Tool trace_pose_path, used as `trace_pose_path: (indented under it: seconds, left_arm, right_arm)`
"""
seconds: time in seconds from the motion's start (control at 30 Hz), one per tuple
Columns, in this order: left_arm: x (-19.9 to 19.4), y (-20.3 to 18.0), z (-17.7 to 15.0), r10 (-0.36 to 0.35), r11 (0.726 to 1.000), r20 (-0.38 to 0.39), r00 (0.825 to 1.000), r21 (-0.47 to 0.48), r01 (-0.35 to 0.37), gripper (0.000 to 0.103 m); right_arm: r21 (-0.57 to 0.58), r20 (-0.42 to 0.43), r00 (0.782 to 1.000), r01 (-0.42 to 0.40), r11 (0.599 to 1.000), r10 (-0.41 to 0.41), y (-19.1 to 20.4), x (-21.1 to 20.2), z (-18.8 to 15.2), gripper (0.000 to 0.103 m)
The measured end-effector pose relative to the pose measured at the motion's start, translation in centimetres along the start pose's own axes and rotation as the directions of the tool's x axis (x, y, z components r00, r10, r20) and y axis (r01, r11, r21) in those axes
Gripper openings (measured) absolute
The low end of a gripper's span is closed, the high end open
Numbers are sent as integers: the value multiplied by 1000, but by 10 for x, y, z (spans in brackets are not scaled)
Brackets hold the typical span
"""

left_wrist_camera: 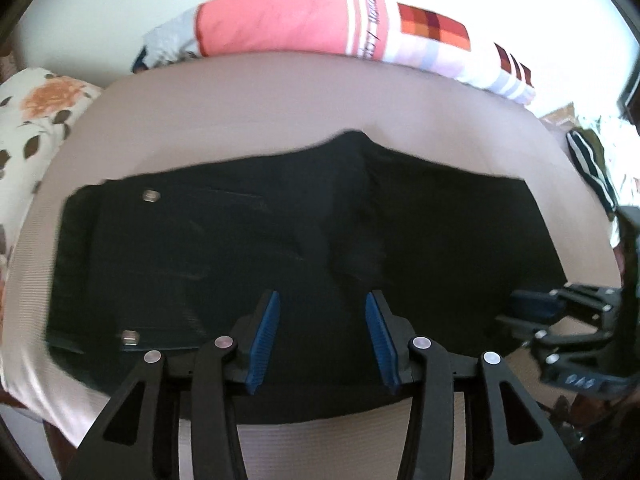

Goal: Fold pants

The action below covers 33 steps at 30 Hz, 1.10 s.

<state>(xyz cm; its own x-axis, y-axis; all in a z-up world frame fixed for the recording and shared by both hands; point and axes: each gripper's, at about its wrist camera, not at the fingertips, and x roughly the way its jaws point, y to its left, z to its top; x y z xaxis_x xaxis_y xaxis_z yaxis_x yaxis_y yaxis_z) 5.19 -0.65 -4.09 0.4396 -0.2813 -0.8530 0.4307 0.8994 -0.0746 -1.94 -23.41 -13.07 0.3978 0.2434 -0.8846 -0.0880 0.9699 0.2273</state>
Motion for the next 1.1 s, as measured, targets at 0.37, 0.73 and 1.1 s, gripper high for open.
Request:
trace_pose_path:
  seconds: [0.37, 0.73, 1.1]
  left_arm:
    - [-52, 114, 34, 48, 987, 27, 998, -154, -43, 57]
    - [-20, 237, 18, -160, 925, -30, 987, -354, 139, 58]
    - [40, 279, 14, -422, 823, -51, 905, -439, 359, 58]
  right_arm:
    - [-116, -58, 994, -95, 989, 89, 75, 34, 29, 41]
    - [-18, -29, 979, -203, 979, 202, 75, 12, 61, 54]
    - [300, 195, 974, -173, 938, 118, 8, -44, 76, 64]
